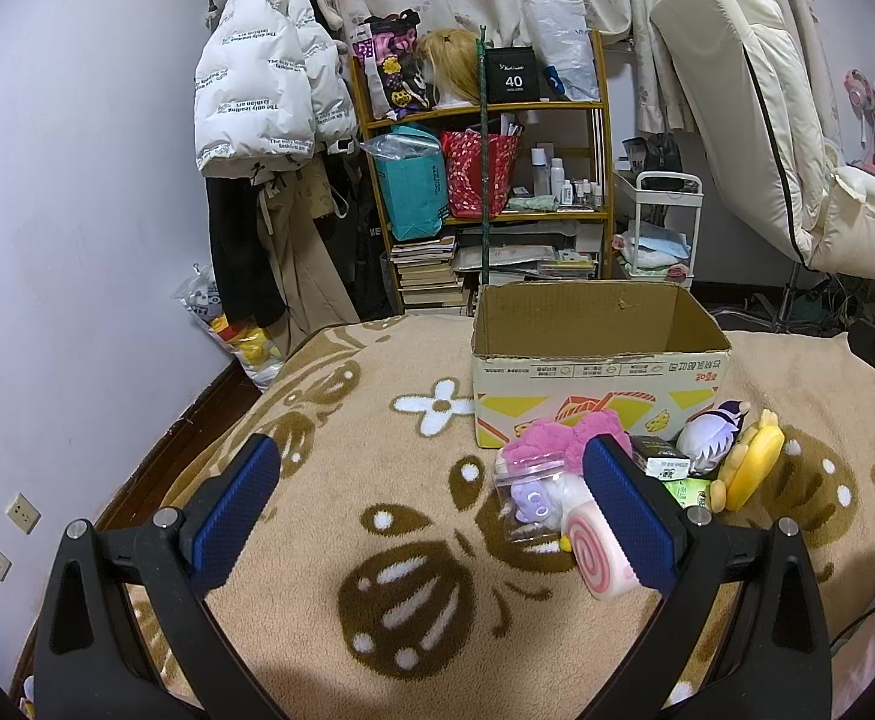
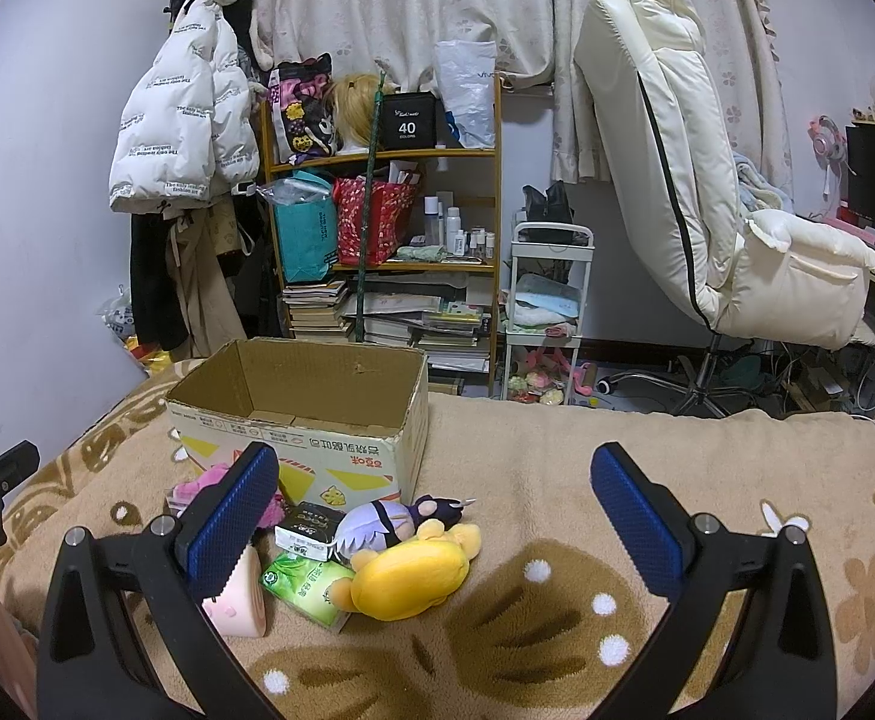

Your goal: Organize soft objects

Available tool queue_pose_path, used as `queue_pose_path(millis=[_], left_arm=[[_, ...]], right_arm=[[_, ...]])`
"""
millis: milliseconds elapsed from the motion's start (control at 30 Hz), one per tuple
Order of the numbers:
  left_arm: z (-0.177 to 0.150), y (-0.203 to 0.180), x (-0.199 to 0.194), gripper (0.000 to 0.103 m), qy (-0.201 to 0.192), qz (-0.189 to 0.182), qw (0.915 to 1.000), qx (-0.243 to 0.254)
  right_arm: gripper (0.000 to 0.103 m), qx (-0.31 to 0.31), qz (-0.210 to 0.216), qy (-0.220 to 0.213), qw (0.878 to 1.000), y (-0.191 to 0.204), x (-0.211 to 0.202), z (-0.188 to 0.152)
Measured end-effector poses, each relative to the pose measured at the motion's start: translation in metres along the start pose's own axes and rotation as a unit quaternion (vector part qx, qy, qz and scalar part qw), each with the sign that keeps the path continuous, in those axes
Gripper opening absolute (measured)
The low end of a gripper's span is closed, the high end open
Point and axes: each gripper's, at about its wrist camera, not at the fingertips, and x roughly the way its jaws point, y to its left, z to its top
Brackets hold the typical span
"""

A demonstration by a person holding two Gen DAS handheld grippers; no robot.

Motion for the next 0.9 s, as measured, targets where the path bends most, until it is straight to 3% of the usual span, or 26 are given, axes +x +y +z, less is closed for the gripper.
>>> queue_pose_path(millis=[900], left_arm=[[-0.0033, -0.0007, 0.0023, 0.1, -0.001, 0.0, 1.0, 0.001]], right_arm=[[0.103, 0.0, -0.002, -0.002, 1.0, 0.0003, -0.0001, 0.0]])
